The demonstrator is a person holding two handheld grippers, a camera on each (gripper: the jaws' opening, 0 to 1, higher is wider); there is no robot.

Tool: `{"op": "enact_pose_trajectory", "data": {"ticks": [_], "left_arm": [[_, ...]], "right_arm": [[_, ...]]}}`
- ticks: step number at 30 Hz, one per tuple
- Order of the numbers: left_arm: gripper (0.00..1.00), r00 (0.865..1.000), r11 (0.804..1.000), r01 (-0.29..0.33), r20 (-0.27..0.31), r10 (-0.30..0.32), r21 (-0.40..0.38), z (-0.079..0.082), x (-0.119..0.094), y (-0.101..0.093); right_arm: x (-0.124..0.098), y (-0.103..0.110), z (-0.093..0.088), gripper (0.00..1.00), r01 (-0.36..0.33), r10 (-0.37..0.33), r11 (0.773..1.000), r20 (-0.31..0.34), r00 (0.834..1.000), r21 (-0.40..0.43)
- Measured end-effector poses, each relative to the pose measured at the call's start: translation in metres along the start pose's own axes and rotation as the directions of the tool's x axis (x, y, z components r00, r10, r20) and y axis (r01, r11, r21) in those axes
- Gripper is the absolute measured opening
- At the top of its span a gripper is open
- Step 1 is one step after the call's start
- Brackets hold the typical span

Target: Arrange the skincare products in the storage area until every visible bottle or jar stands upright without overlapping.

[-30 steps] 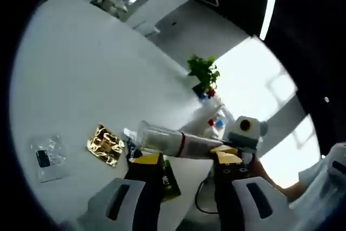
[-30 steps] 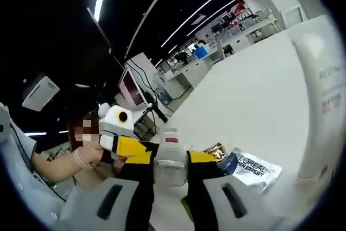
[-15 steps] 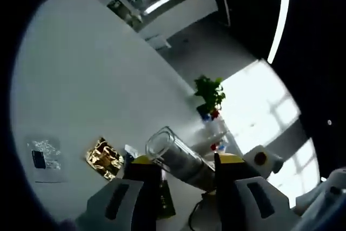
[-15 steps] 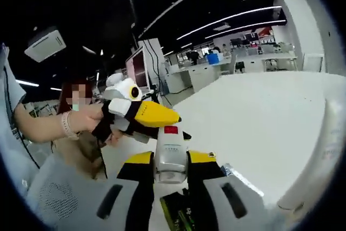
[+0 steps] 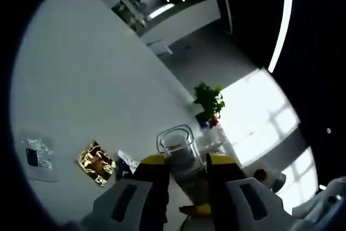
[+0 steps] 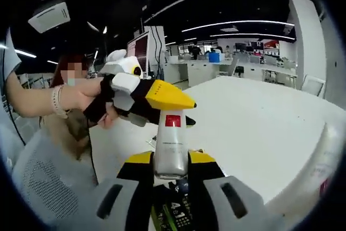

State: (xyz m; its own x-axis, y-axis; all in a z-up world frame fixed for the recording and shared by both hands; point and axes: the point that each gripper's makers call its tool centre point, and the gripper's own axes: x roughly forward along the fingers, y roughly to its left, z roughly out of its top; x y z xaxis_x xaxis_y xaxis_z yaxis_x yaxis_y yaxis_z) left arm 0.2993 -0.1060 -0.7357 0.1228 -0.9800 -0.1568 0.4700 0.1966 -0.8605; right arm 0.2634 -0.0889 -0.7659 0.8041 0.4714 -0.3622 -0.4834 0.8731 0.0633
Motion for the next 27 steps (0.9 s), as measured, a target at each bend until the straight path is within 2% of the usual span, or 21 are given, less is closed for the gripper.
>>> {"op": "enact_pose_trajectory", "data": {"ticks": [5, 12, 18, 20, 21, 24, 27], "left_arm": [[0.19, 1.0, 1.0, 0.02, 0.021, -0.02, 0.007, 0.004, 0.005, -0.01], [0.18, 1.0, 0.993, 0.001, 0.02, -0.003, 0.114, 0.005, 0.009, -0.017], [0.18, 0.999, 0.978, -0.035, 0.02, 0.032, 0.206, 0.006, 0.009, -0.021], [0.18, 0.998, 0.966, -0.059, 0.023, 0.055, 0.251, 0.006, 0.009, -0.02], [0.18, 0.996, 0.951, -0.084, 0.032, 0.077, 0.297, 0.007, 0.008, -0.019], [0.18, 0.993, 0.926, -0.113, 0.025, 0.111, 0.36, 0.004, 0.008, -0.019], [0.18, 0.985, 0.88, -0.163, 0.027, 0.168, 0.447, 0.003, 0.008, -0.014]], "right_arm": [[0.001, -0.005, -0.002, 0.23, 0.024, -0.025, 0.999, -0.017, 1.0, -0.032], [0.0, -0.01, -0.006, 0.23, 0.051, -0.054, 0.996, -0.037, 0.998, -0.071], [0.0, -0.011, -0.008, 0.23, 0.058, -0.062, 0.995, -0.052, 0.997, -0.086], [0.001, -0.01, -0.01, 0.23, 0.059, -0.066, 0.993, -0.068, 0.995, -0.105], [0.0, -0.01, -0.011, 0.23, 0.062, -0.072, 0.99, -0.074, 0.995, -0.124], [-0.002, -0.007, -0.011, 0.24, 0.056, -0.069, 0.987, -0.08, 0.994, -0.151], [-0.003, -0.005, -0.015, 0.25, 0.045, -0.062, 0.986, -0.099, 0.993, -0.163]]}}
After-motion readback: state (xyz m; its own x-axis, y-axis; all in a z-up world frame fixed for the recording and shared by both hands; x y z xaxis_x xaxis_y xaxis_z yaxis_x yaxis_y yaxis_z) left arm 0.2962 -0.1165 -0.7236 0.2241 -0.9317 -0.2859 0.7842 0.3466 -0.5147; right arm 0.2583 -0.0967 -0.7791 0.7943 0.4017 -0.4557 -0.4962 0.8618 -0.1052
